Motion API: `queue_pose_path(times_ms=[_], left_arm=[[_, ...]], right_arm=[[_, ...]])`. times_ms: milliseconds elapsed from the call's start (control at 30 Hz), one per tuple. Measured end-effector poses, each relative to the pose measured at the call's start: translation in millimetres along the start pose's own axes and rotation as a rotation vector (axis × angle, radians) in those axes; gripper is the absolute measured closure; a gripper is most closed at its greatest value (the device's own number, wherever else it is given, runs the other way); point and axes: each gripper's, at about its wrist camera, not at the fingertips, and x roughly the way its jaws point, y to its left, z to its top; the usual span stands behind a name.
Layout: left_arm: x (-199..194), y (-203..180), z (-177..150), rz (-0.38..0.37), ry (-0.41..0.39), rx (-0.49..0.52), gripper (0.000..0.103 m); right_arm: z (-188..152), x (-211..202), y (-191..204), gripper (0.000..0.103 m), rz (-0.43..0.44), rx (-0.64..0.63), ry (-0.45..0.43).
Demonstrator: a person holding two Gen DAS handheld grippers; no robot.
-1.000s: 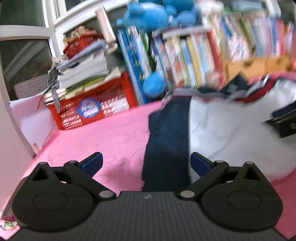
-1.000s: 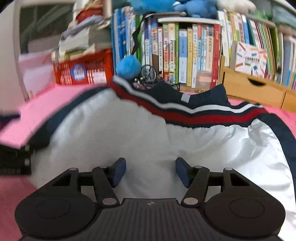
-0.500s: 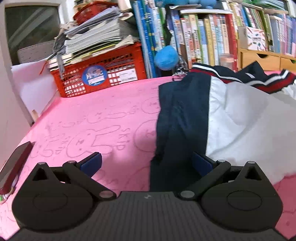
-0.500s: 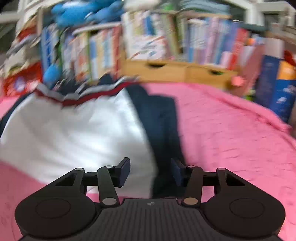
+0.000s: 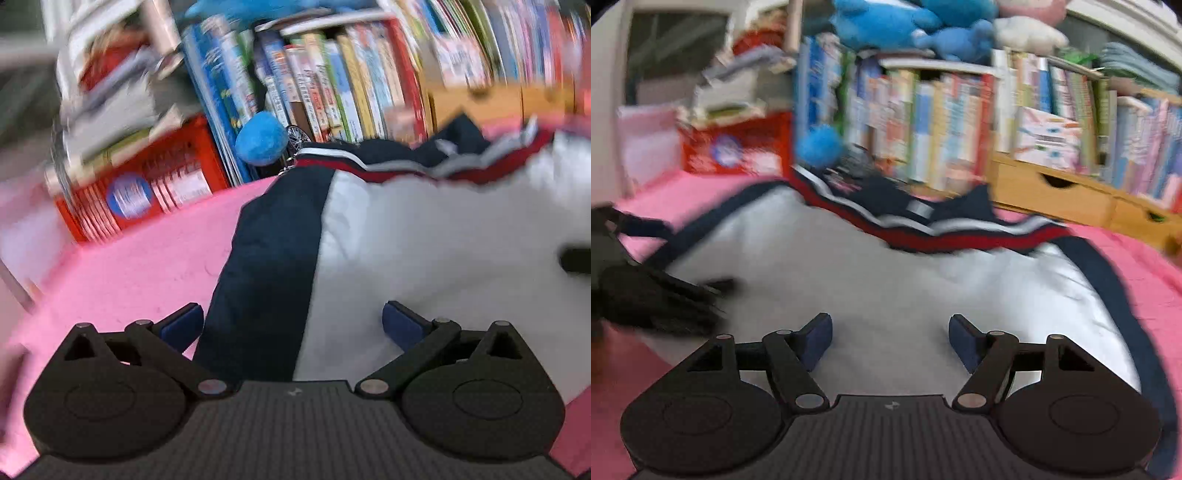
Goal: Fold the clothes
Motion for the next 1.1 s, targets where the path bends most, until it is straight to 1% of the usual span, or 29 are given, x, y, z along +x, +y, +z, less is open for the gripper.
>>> queue_pose_path(times_ms=[33,67,133,167,200,233,300,333,367,400,433,467,500,567,633,733,767,800,867,967,1000,1033,1100], left_arm=[[4.0,9.9,-1.0,0.023,0.012,-0.015,0.000],[8.0,19.8,-2.1,0.044,0.024,-0.030,0.000],[12.2,40.3,-3.8,0.026,0.034,-0.075,0.000],[12.0,44.2,-3.8,0.052,0.035,-0.078,0.000],[11.6,47.9,-3.7,0.076,0.035,-0.080,0.000],[4.0,47.3,0.4,0.077,0.015,-0.094,0.000],[-11.1,46.0,8.6,0.077,-0.025,-0.122,0.002],[-18.5,45.2,12.8,0.076,-0.045,-0.135,0.002],[-22.8,39.1,19.0,0.016,-0.071,-0.137,0.001],[-26.8,32.6,25.1,-0.043,-0.097,-0.138,0.000],[-25.4,19.7,31.5,-0.097,-0.111,-0.109,0.000],[-20.5,6.6,35.8,-0.124,-0.118,-0.073,0.000],[-12.0,-7.1,39.5,-0.126,-0.117,-0.030,0.000],[15.8,-35.9,46.7,-0.074,-0.098,0.086,0.000],[49.6,-47.5,52.9,0.034,-0.066,0.176,0.000],[72.7,-29.0,53.2,0.014,-0.060,0.178,0.000],[74.3,-22.0,51.8,-0.007,-0.058,0.159,0.000],[75.1,-17.2,48.1,-0.028,-0.063,0.142,0.000],[79.5,-12.5,46.1,-0.059,-0.058,0.118,0.000],[82.7,-7.1,47.7,-0.099,-0.032,0.079,0.000],[84.1,-4.1,46.9,-0.114,-0.025,0.062,0.000],[84.5,-3.4,47.3,-0.120,-0.021,0.056,0.000],[85.4,-1.8,48.0,-0.131,-0.014,0.043,0.000]], right_arm=[[-6.4,-0.2,-16.7,0.019,-0.035,0.019,-0.001],[-12.4,-0.5,-34.2,0.016,-0.076,0.046,0.000],[-19.0,-3.3,-78.2,0.023,-0.215,0.180,0.017],[-20.8,-8.6,-96.9,0.021,-0.268,0.245,0.015],[-21.0,-17.3,-111.7,0.022,-0.264,0.325,0.007],[-20.0,-27.0,-119.1,0.023,-0.248,0.381,-0.013],[-16.0,-43.0,-116.3,0.021,-0.208,0.377,-0.076],[-11.7,-44.1,-107.7,0.019,-0.189,0.336,-0.095],[-7.2,-44.2,-98.5,0.019,-0.170,0.295,-0.110],[-1.7,-38.0,-86.0,0.019,-0.148,0.245,-0.104],[3.1,-29.0,-73.4,0.019,-0.130,0.197,-0.094],[7.9,-19.4,-61.4,0.019,-0.113,0.151,-0.084],[12.5,-7.3,-51.8,0.019,-0.103,0.115,-0.068],[21.8,17.0,-32.8,0.021,-0.082,0.044,-0.037],[30.7,40.9,-16.5,0.021,-0.064,-0.020,-0.007],[39.5,68.8,-41.0,0.021,-0.105,0.010,0.036],[42.4,78.1,-49.1,0.023,-0.118,0.020,0.050],[44.9,86.6,-58.0,0.019,-0.129,0.035,0.062],[43.5,92.5,-86.3,0.019,-0.120,0.152,0.045],[36.8,92.7,-112.7,0.022,-0.069,0.310,0.027],[34.9,92.9,-119.9,0.022,-0.056,0.354,0.023],[35.1,93.5,-118.7,0.021,-0.064,0.348,0.027],[36.2,95.4,-114.8,0.014,-0.094,0.330,0.037]])
